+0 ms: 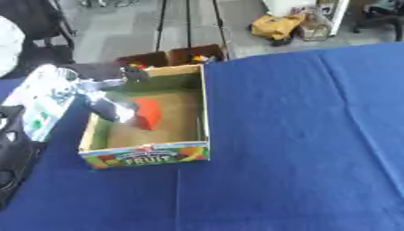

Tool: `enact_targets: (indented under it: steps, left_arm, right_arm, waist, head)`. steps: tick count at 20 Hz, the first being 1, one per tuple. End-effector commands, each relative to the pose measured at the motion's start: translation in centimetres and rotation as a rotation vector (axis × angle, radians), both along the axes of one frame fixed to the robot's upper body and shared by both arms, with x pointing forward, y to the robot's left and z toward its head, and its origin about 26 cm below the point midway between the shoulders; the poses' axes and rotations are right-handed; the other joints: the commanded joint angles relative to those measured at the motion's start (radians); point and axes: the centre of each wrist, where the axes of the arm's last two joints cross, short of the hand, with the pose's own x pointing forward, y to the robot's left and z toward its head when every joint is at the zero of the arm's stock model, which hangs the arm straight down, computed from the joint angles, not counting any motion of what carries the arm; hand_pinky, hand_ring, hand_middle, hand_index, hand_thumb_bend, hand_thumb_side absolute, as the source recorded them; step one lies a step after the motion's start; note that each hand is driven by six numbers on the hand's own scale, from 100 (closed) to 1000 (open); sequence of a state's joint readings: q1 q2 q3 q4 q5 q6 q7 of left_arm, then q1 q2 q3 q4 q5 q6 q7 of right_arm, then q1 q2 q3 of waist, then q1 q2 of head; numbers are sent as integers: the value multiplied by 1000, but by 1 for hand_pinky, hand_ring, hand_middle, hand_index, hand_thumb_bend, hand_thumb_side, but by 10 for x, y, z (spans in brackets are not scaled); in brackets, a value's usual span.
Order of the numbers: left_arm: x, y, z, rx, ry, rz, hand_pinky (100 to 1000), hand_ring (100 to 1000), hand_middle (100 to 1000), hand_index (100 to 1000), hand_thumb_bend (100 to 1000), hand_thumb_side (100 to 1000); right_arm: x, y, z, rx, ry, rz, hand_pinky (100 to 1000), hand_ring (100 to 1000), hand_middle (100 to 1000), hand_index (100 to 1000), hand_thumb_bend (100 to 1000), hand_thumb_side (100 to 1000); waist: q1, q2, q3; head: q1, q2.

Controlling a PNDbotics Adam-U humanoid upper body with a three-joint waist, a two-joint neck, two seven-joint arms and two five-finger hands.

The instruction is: Pick up objects on the table and place them in the box.

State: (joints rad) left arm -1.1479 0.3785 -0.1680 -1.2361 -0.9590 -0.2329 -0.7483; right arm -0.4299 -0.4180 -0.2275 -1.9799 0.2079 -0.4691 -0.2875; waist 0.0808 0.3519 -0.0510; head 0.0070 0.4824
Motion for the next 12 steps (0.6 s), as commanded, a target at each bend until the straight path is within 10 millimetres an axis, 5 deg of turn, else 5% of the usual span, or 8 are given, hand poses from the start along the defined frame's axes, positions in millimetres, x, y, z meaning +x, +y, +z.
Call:
enact_targets:
  steps: [1, 6, 12]
  left_arm:
    - [-28, 14, 36, -41, -117, -36, 756, 944, 1000, 1000, 100, 291]
    - [-87, 27, 62, -129, -313, -130, 732, 926, 1000, 1000, 100, 249]
    - [-150, 46, 64, -360, -488, -211, 673, 878, 927, 1000, 100, 312]
  right_arm:
    - [-5, -2, 8, -11, -31, -7, 636, 753, 498, 681, 100, 1000]
    - [-6, -4, 9, -2, -42, -19, 634, 752, 500, 680, 100, 1000]
    - [-7, -7, 9, 7, -53, -36, 632, 751, 502, 680, 100, 1000]
  waist:
    - [-7, -32, 6]
    - [-18, -32, 25]
    - [-29, -31, 51]
  head:
    - [-9, -1]
    - [-23, -6]
    - [-39, -9]
